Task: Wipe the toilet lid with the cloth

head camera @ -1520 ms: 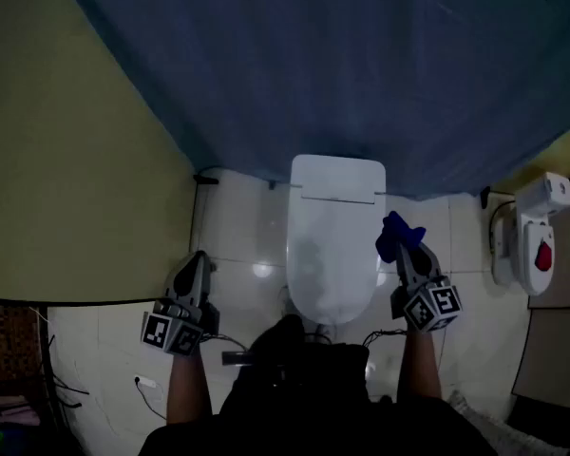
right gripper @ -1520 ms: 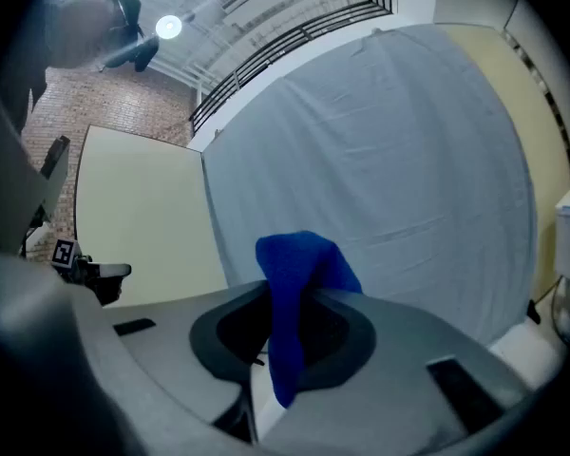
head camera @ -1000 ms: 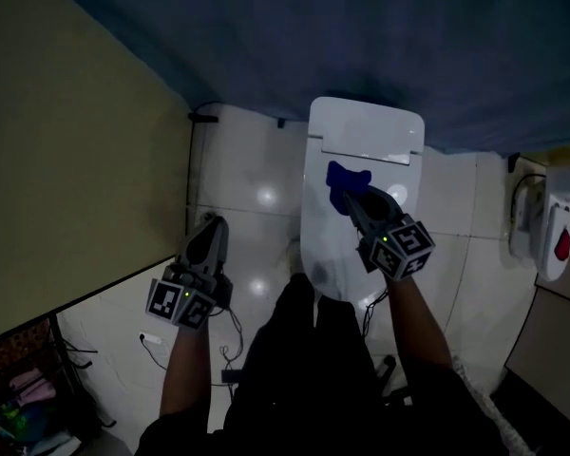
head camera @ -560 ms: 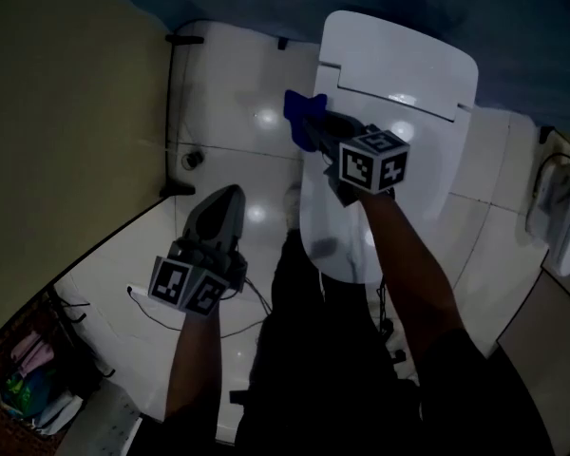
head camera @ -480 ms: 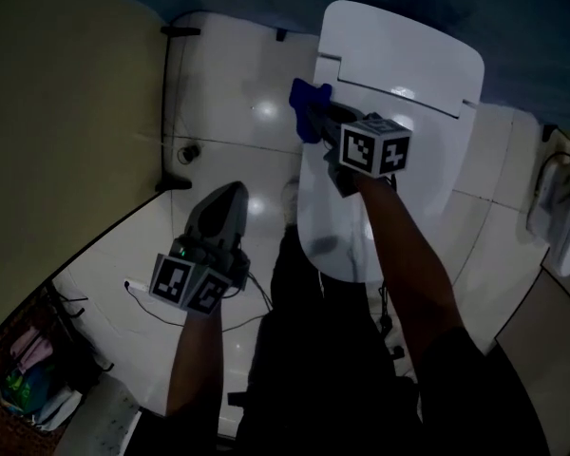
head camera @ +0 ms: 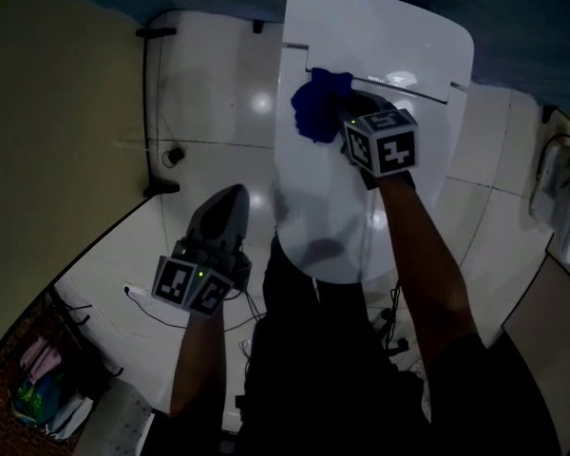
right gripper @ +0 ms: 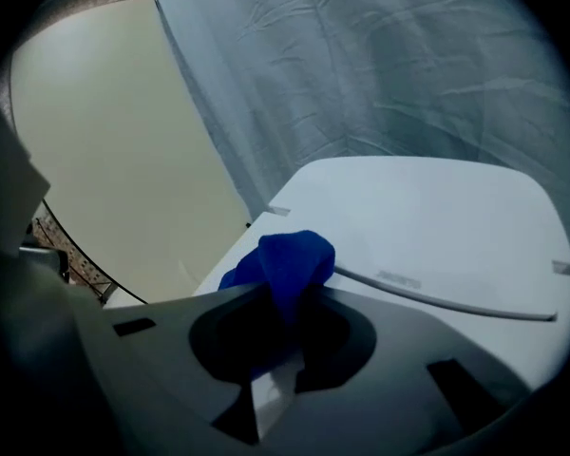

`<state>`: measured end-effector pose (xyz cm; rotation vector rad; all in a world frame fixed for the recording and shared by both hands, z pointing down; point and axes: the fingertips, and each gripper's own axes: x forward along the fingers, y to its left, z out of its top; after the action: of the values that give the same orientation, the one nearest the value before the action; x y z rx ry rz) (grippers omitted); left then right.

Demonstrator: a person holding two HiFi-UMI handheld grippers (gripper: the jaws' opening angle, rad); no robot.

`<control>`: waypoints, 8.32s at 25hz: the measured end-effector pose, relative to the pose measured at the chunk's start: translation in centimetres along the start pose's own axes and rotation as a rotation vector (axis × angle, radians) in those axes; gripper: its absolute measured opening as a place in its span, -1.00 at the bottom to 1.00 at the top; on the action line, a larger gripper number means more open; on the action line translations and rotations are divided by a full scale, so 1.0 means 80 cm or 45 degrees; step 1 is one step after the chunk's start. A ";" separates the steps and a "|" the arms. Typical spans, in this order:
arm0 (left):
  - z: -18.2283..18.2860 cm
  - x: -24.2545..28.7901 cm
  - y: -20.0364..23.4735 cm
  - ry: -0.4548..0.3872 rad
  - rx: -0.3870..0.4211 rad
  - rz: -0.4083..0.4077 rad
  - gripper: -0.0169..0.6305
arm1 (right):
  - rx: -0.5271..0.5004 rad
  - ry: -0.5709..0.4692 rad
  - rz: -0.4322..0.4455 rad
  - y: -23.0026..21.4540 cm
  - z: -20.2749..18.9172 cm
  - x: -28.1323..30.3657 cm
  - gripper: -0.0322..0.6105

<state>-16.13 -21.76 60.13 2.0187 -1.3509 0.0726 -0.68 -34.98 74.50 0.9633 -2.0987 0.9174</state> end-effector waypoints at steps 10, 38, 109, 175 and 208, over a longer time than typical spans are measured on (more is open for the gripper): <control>-0.035 0.039 -0.039 0.071 0.053 -0.072 -0.98 | -0.020 -0.023 -0.208 -0.123 -0.048 -0.076 -0.73; -0.080 -0.008 -0.061 0.092 0.069 -0.078 -0.98 | -0.188 -0.254 -0.404 -0.104 -0.042 -0.197 -0.73; -0.057 -0.108 -0.042 -0.016 0.015 0.019 -0.98 | -0.323 -0.276 -0.127 0.183 -0.119 -0.170 -0.73; -0.205 -0.205 -0.012 0.071 -0.085 0.170 -0.98 | -0.355 -0.191 0.285 0.296 -0.229 -0.164 -0.73; -0.224 -0.141 -0.073 0.224 0.013 0.035 -0.98 | -0.106 0.104 -0.262 0.039 -0.452 -0.263 -0.73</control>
<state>-10.68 -1.33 66.13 1.9532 -1.2690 0.2641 17.12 2.89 77.03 1.0574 -1.9127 0.7472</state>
